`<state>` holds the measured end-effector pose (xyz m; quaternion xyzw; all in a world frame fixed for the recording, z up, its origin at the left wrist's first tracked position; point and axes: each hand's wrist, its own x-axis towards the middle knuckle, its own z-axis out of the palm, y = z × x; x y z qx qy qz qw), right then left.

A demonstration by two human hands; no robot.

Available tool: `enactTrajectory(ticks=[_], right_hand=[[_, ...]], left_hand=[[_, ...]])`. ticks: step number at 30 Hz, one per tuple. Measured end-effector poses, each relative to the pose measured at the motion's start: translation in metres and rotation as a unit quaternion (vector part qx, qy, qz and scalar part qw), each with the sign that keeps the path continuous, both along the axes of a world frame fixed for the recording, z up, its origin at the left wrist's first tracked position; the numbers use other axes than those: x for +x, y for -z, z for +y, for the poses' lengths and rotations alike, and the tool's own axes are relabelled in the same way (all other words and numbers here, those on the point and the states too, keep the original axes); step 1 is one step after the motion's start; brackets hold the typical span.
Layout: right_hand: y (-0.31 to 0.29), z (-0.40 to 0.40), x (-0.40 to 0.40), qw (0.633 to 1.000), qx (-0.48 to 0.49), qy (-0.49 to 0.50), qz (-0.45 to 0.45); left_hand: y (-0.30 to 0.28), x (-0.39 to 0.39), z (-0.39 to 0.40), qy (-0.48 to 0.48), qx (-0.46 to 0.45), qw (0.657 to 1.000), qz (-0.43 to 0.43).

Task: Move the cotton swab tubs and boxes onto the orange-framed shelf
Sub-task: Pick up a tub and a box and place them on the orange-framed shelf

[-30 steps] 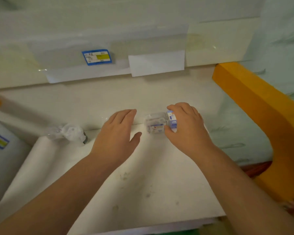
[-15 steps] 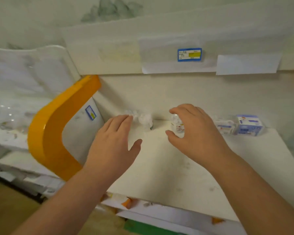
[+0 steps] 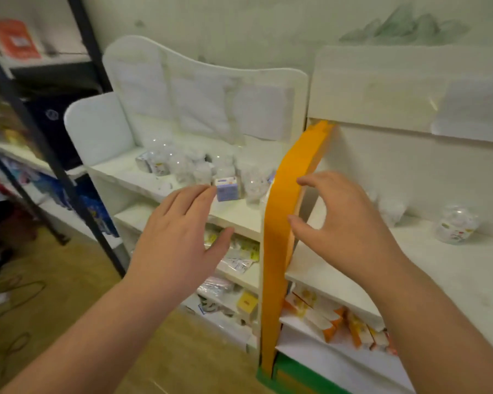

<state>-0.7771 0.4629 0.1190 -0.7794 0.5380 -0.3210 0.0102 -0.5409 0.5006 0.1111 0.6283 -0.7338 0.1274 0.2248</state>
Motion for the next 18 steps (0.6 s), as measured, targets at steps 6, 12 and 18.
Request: enactTrajectory(ticks=[6,12,18], right_hand=[[0.010,-0.010,0.095,1.000,0.014,-0.013,0.008],[0.035,-0.041,0.150,0.997,0.047,-0.032,0.044],[0.054,-0.115,0.201,0.996,0.067,-0.051,0.025]], left_hand=[[0.016,0.097,-0.003,-0.029,0.029,0.999,0.024],[0.037,0.145,-0.039,-0.040,0.051,0.997,0.039],[0.053,0.184,-0.098,-0.062,0.065,0.995,0.029]])
